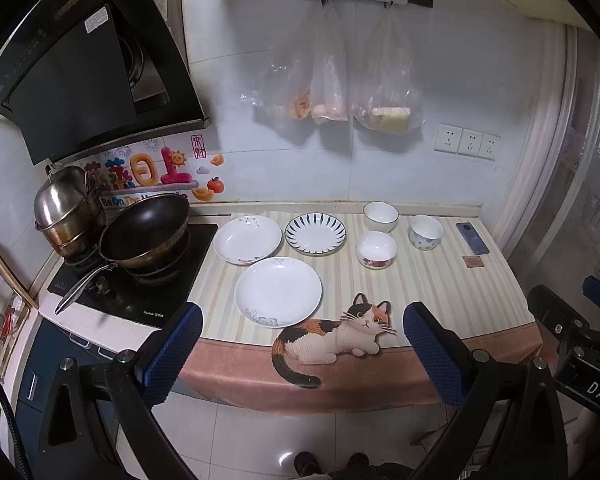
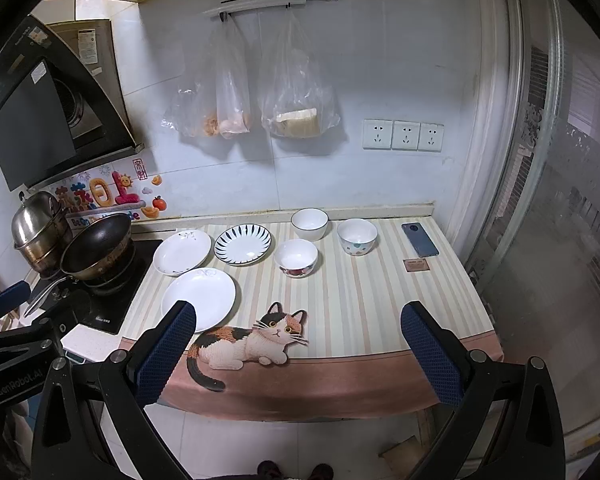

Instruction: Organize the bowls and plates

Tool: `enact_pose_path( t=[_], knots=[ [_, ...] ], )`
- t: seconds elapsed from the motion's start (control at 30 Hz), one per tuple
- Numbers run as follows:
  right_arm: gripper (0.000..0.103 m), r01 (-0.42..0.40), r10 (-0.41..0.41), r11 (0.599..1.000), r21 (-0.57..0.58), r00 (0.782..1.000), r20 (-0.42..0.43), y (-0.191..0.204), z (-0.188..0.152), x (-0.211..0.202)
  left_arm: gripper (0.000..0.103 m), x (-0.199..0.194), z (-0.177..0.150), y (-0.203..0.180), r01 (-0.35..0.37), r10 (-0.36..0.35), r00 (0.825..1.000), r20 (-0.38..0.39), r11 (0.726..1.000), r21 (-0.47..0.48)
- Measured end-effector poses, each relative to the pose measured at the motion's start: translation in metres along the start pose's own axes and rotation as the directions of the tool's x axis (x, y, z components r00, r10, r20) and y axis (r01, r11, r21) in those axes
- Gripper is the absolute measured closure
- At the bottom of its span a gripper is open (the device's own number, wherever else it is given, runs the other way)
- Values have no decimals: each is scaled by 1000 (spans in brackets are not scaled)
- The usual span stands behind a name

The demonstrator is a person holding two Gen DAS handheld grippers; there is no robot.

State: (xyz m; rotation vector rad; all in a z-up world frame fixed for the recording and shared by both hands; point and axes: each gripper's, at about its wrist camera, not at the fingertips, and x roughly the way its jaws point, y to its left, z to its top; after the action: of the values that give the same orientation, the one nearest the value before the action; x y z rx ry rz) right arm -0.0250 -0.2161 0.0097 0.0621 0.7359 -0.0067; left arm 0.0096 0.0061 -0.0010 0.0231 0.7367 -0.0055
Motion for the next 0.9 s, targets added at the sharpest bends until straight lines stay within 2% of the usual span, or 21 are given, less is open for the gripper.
enact_pose_path(
  t=[0.9],
  knots=[
    [0, -17, 17, 1000, 12, 1000, 3, 5, -2, 2, 0, -5, 0, 9, -9, 9, 1000, 9, 1000, -15]
  ],
)
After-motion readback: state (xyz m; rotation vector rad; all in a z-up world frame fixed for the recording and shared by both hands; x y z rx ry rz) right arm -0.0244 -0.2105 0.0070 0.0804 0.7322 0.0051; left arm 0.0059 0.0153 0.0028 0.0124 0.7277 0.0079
